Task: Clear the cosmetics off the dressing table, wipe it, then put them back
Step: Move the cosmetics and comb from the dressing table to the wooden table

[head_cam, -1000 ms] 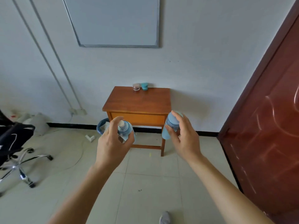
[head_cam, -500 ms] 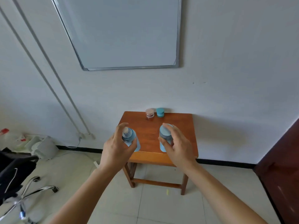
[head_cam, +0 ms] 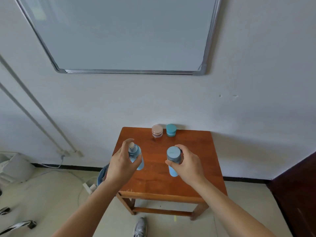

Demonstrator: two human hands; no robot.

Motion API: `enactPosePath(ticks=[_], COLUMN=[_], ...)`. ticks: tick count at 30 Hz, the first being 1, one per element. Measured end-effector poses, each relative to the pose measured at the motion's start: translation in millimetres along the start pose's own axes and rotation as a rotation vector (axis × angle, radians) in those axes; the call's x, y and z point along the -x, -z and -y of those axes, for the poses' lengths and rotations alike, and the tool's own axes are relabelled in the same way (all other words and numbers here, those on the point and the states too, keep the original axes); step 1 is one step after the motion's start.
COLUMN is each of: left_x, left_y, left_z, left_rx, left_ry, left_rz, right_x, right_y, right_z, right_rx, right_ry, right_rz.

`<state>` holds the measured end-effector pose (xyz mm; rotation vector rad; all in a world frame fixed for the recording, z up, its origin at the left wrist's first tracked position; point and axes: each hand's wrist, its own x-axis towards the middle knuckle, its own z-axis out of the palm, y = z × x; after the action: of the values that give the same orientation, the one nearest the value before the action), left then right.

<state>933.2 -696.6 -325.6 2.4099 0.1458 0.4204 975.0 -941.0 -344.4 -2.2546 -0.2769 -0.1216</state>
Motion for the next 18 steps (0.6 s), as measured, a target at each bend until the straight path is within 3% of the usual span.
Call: enactPosePath(ticks=[10, 18], left_x=[-161, -234], left_y=[-56, -115], left_z=[84, 108], left_rx=[0.077, 0.079], left_ry=[0.002, 0.083], left_rz=[0.212, 0.281], right_x=[-133, -196], right_y=[-41, -54], right_z=[-36, -81], right_rx=[0.025, 0.019], right_ry=[-0.367, -0.509], right_rz=[-0.187, -0.275])
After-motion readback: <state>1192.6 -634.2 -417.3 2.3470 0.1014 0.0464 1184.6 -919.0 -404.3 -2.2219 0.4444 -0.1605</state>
